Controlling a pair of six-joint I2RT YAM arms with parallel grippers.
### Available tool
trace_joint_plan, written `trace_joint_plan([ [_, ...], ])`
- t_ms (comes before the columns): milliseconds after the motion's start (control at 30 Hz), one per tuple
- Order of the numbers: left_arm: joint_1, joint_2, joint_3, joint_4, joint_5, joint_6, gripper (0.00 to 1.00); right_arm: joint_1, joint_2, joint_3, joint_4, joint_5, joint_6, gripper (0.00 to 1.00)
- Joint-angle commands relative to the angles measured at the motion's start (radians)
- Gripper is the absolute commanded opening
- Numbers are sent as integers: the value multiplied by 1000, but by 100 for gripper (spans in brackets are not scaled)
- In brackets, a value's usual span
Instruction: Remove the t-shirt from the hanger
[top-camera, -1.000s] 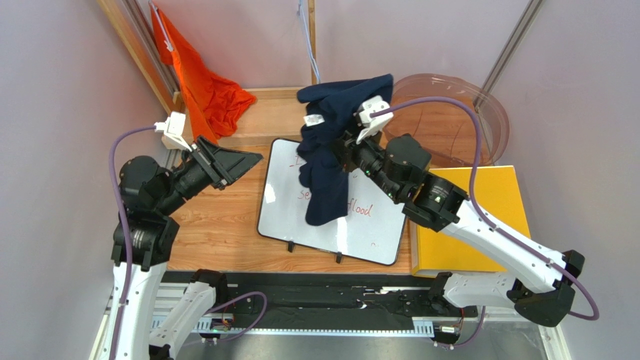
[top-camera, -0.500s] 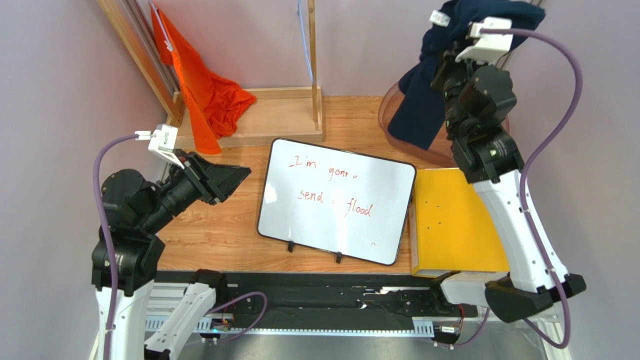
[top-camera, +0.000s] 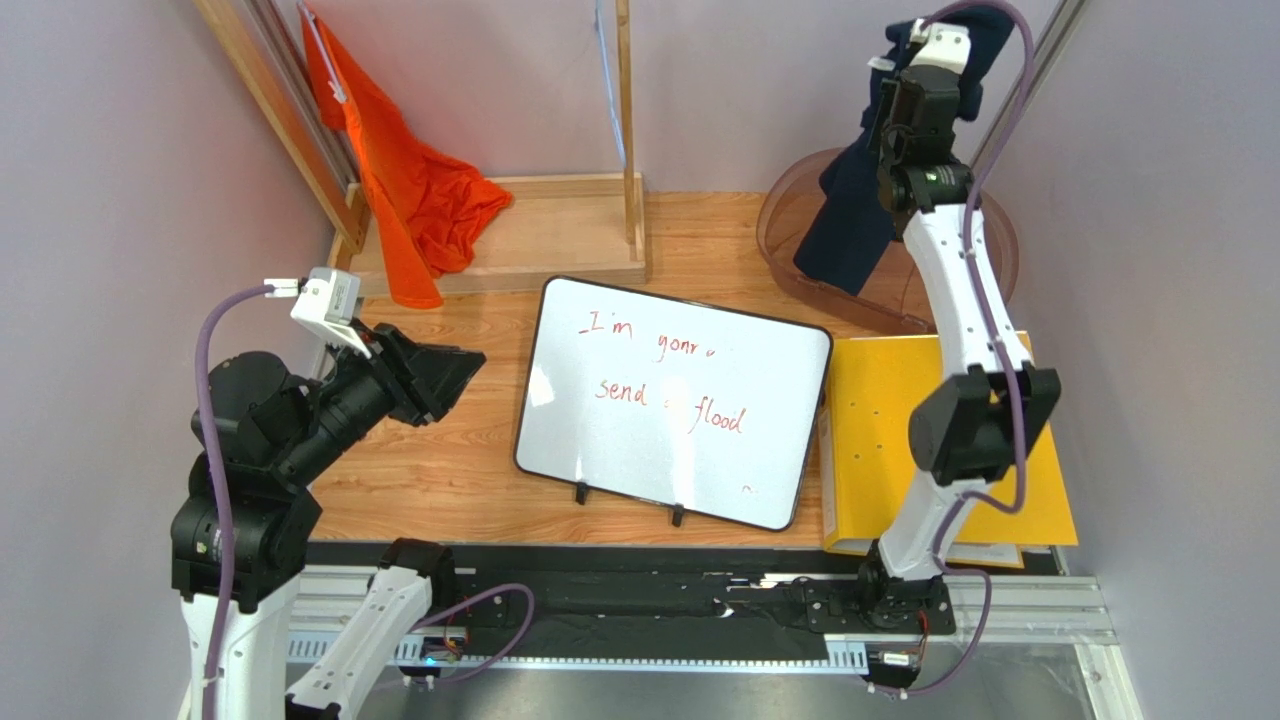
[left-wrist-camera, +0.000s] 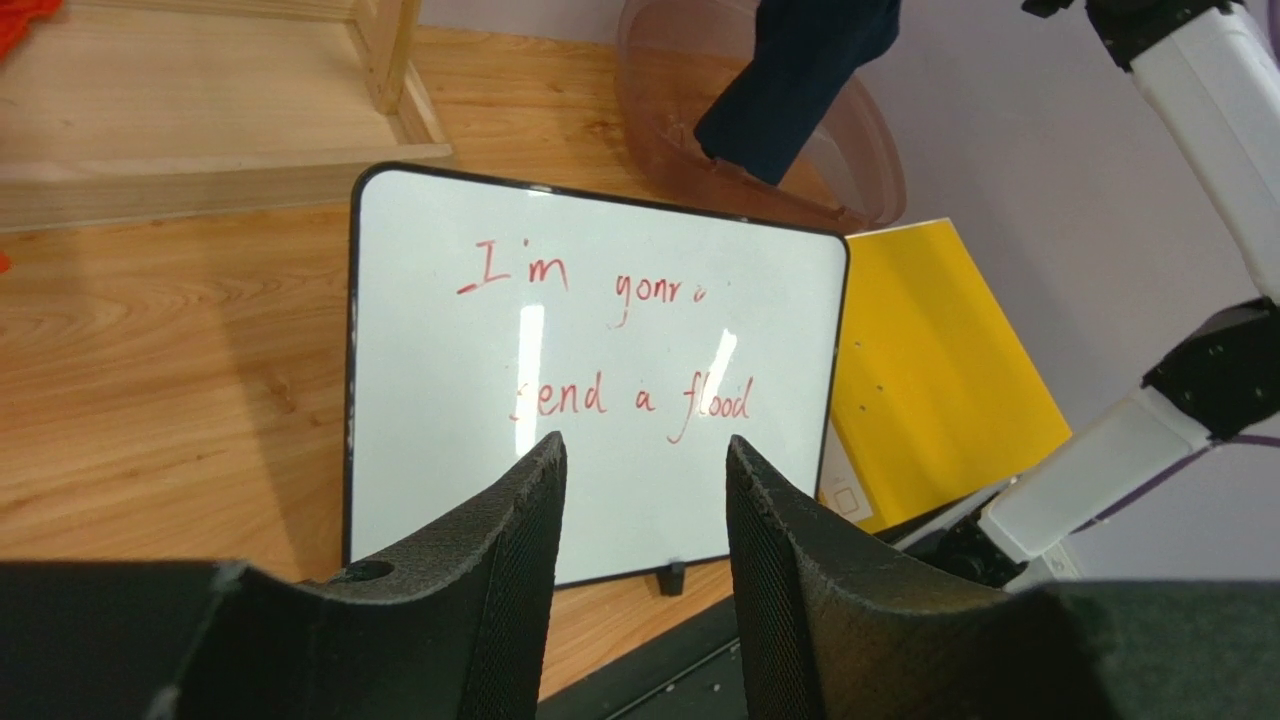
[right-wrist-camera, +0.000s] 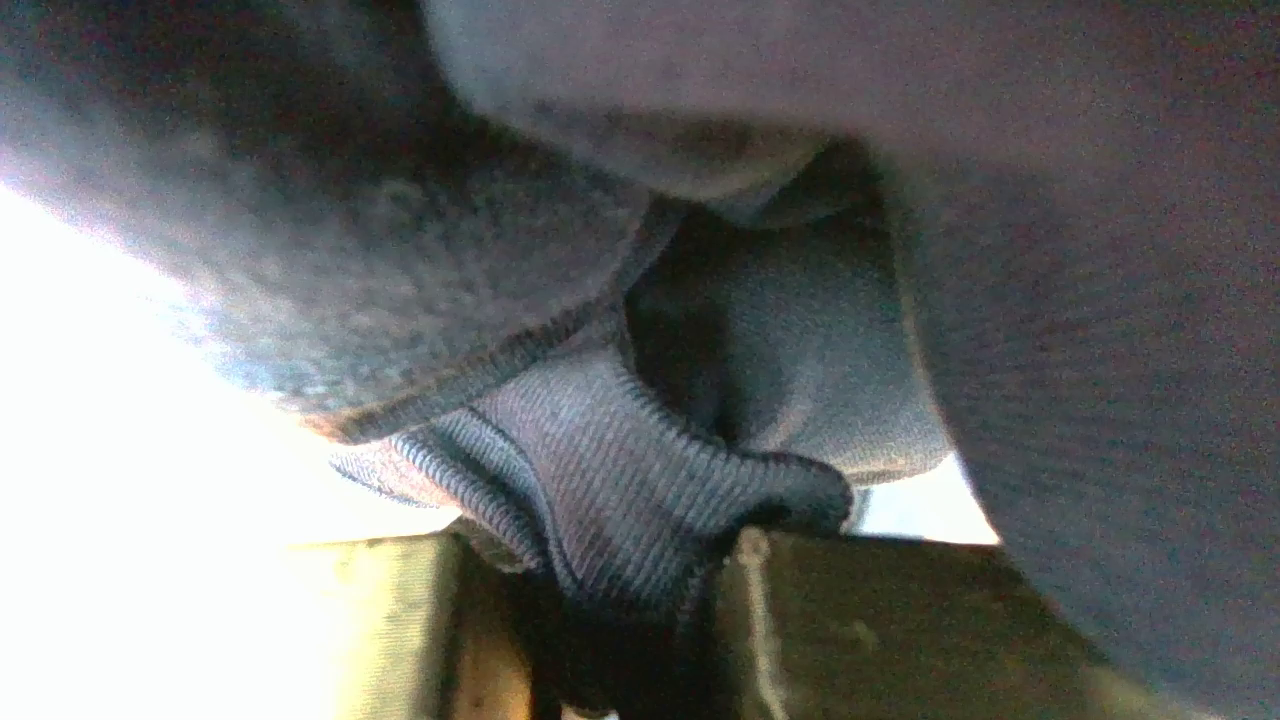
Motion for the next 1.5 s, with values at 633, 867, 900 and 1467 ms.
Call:
trace_joint_plan([
  [633,-1,-16,-5,-10,10,30,50,-256,454,350,-735,-649,437,0],
  [867,-1,-16,-11,-12,-5,34,50,-265,568,480,-788,-596,408,34],
  [900,-1,-15,-11,-12,-7,34,50,-265,568,483,-787,-584,405,40],
  [1467,-1,-38,-34,8,-47,-10,69,-155,177,340,-904,-108,278,100],
])
